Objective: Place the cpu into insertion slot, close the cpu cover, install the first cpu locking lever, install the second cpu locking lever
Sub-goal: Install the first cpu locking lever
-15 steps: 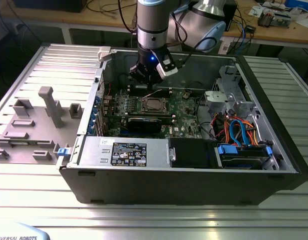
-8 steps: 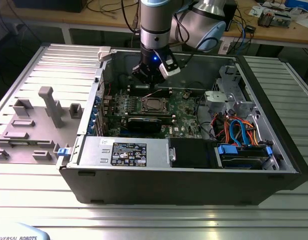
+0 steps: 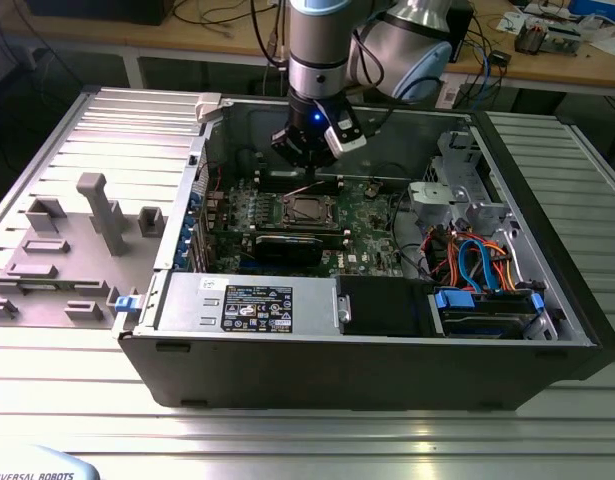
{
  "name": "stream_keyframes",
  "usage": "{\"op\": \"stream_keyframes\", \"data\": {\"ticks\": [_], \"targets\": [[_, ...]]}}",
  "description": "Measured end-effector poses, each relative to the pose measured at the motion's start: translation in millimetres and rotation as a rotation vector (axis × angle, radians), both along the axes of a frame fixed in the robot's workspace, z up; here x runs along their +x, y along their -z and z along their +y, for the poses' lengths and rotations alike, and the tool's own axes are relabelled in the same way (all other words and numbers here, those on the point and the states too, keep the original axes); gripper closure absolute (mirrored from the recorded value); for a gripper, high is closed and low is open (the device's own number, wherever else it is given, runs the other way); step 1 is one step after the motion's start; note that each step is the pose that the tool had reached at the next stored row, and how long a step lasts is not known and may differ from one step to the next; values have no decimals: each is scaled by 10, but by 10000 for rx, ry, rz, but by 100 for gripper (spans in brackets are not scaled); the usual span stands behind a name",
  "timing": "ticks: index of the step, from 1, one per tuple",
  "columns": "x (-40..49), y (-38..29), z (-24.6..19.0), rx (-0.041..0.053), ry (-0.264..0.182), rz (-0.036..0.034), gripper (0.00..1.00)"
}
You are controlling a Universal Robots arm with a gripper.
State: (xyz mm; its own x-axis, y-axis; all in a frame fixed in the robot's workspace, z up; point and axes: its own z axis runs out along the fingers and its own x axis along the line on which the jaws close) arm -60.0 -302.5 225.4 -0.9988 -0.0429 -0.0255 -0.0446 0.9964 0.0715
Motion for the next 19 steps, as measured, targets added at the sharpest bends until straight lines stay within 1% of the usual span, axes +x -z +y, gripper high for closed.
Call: {"op": "stream_keyframes", "data": {"ticks": [4, 7, 19], "targets": [[66, 13, 0, -1, 135, 1, 89], [91, 26, 0, -1, 155, 1, 89], [127, 118, 0, -1, 194, 1, 89]]}}
